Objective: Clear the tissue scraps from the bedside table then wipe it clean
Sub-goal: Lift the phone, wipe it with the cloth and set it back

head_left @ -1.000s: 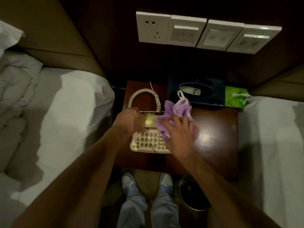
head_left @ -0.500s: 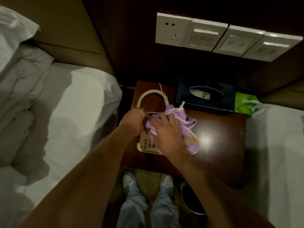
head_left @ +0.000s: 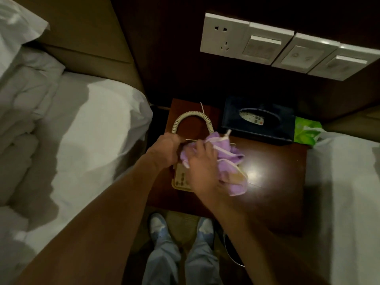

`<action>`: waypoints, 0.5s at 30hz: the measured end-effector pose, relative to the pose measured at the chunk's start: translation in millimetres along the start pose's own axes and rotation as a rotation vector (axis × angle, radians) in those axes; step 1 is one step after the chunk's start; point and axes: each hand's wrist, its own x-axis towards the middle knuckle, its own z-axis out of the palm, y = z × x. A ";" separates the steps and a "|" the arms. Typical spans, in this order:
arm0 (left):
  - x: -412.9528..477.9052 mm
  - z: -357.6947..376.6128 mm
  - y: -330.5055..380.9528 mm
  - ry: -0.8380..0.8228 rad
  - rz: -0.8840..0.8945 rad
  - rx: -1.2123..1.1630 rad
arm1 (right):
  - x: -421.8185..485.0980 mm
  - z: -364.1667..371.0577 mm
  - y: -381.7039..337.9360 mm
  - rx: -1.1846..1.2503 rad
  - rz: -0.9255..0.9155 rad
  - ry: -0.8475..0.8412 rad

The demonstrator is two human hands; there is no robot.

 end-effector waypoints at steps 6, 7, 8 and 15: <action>-2.3 -6.1 -8.5 -0.003 0.082 0.032 | 4.7 -6.9 7.2 0.035 -0.124 -0.049; -1.0 -9.1 -6.5 -0.048 0.063 0.032 | -1.2 -10.3 22.4 0.051 -0.116 -0.036; 0.1 -11.5 -4.8 -0.092 0.042 0.020 | -7.8 -14.2 39.3 0.079 -0.085 -0.012; -6.3 -11.0 -0.7 -0.130 0.031 0.042 | -34.9 -16.1 93.6 0.248 0.212 0.085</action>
